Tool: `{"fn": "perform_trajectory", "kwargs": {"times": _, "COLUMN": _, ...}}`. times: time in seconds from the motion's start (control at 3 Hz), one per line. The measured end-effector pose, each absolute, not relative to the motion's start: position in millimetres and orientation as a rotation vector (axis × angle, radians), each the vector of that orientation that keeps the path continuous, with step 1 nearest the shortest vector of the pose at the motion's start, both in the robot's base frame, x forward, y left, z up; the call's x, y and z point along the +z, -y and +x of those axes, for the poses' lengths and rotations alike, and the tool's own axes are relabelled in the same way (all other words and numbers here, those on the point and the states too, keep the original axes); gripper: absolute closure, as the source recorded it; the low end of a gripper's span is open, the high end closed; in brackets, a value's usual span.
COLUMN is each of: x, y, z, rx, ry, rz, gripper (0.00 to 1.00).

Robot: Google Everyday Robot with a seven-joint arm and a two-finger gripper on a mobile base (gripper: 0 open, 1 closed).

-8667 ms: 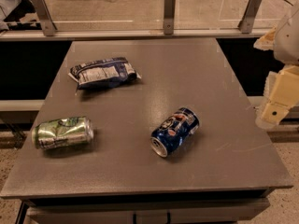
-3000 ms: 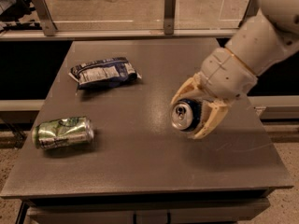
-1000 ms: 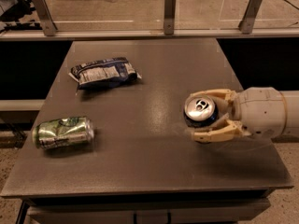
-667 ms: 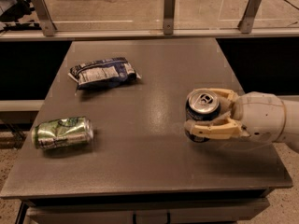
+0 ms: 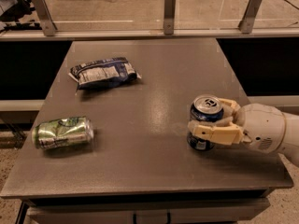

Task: Place pepsi can upright

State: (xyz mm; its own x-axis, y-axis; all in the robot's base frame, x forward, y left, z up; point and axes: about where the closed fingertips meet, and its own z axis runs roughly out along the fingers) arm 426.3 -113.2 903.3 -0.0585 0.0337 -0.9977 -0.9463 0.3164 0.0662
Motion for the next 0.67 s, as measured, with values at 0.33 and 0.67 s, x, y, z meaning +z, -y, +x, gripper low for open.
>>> {"fn": "perform_trajectory", "kwargs": {"times": 0.33, "x": 892.6, "y": 118.0, "z": 426.0, "rx": 1.047, "ry": -1.369, "rz": -0.867, "gripper": 0.82}}
{"fn": "perform_trajectory", "kwargs": {"times": 0.67, "x": 894.3, "y": 115.7, "z": 425.8, "rx": 1.047, "ry": -1.368, "rz": -0.875, "gripper": 0.59}}
